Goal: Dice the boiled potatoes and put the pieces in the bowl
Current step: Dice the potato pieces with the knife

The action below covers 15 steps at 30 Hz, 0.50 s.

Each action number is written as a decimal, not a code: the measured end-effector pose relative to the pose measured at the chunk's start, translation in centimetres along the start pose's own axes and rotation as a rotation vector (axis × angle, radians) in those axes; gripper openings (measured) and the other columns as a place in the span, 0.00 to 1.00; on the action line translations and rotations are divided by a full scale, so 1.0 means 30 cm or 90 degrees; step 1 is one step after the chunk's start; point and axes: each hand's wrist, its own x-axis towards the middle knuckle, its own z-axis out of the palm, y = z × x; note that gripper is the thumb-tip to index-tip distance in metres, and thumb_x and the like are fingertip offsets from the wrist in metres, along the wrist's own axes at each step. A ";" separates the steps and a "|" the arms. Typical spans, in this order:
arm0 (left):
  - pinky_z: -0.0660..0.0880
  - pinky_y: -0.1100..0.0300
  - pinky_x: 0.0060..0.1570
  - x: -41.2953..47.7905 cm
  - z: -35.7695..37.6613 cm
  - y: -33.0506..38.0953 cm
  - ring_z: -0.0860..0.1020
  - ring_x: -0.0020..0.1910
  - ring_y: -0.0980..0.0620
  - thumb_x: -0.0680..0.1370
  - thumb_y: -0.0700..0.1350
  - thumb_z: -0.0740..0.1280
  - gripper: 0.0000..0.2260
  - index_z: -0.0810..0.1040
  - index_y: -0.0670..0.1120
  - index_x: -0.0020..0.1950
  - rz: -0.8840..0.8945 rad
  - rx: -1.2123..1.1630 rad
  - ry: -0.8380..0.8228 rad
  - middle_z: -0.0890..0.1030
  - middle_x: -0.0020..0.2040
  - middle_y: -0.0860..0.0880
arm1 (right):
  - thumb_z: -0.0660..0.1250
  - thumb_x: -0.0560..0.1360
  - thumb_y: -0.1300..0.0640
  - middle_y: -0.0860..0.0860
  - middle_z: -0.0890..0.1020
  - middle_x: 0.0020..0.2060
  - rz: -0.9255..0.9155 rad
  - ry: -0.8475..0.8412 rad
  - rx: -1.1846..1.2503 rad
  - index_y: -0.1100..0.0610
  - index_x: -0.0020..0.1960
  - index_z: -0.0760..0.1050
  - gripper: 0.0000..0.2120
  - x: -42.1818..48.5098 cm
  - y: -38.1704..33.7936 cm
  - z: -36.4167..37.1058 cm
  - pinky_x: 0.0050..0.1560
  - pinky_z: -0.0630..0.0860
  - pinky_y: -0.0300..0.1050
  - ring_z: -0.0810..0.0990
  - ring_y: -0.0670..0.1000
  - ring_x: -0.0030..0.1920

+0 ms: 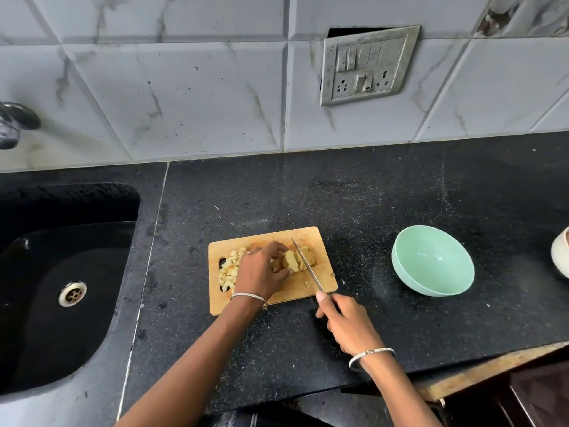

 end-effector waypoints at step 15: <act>0.62 0.50 0.65 0.011 -0.010 -0.009 0.73 0.62 0.51 0.66 0.56 0.76 0.23 0.76 0.59 0.60 0.002 0.103 -0.015 0.80 0.57 0.55 | 0.51 0.83 0.42 0.45 0.77 0.30 -0.021 0.032 -0.037 0.53 0.40 0.78 0.25 -0.003 -0.031 0.064 0.42 0.73 0.47 0.78 0.50 0.36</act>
